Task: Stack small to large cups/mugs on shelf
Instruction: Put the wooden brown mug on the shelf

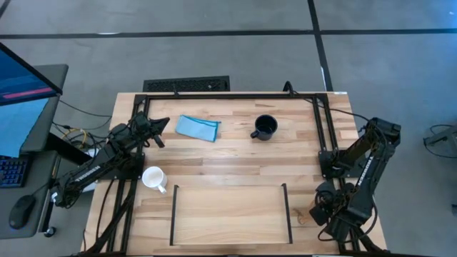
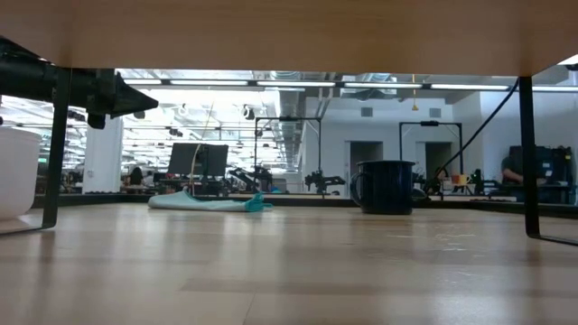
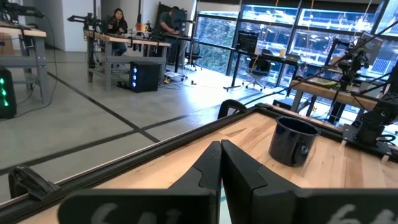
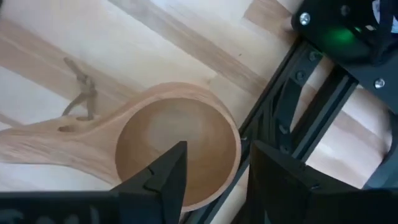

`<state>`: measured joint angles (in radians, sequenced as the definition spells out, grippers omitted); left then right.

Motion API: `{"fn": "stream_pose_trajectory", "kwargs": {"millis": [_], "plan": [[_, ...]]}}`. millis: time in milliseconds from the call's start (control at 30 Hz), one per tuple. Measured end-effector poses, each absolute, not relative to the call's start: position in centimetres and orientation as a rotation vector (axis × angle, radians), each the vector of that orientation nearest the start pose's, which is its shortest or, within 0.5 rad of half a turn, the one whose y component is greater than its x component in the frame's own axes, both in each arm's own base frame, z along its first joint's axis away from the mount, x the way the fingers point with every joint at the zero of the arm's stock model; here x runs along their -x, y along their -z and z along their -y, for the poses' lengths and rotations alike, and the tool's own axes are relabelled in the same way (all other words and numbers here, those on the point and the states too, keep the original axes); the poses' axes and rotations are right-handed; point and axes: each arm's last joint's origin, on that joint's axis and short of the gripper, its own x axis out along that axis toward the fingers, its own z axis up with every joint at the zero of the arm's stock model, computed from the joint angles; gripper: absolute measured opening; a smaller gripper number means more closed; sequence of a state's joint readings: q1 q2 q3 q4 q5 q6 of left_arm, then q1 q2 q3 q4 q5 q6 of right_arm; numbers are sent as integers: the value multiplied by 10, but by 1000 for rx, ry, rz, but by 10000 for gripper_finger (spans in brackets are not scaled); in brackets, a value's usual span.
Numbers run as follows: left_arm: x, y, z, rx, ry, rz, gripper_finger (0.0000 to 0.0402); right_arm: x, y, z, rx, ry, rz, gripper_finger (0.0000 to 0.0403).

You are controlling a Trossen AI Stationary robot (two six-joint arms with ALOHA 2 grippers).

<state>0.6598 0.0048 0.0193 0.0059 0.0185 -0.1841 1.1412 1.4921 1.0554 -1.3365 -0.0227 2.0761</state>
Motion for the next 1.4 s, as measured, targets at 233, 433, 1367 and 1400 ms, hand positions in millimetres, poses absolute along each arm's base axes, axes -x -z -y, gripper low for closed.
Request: {"fn": "stream_pose_trajectory", "kwargs": {"millis": [233, 433, 1367, 1400], "plan": [[-77, -170, -59, 171, -637, 80, 0, -90, -194, -204, -610, 906, -1533, 185], [-77, -170, -59, 171, -637, 80, 0, -88, -186, -202, -628, 932, -1541, 179], [-77, -170, -59, 170, -637, 81, 0, -91, -186, -207, -646, 835, -1573, 18], [-77, -170, -59, 170, -637, 81, 0, -91, -186, -207, -648, 838, -1575, 17]]}}
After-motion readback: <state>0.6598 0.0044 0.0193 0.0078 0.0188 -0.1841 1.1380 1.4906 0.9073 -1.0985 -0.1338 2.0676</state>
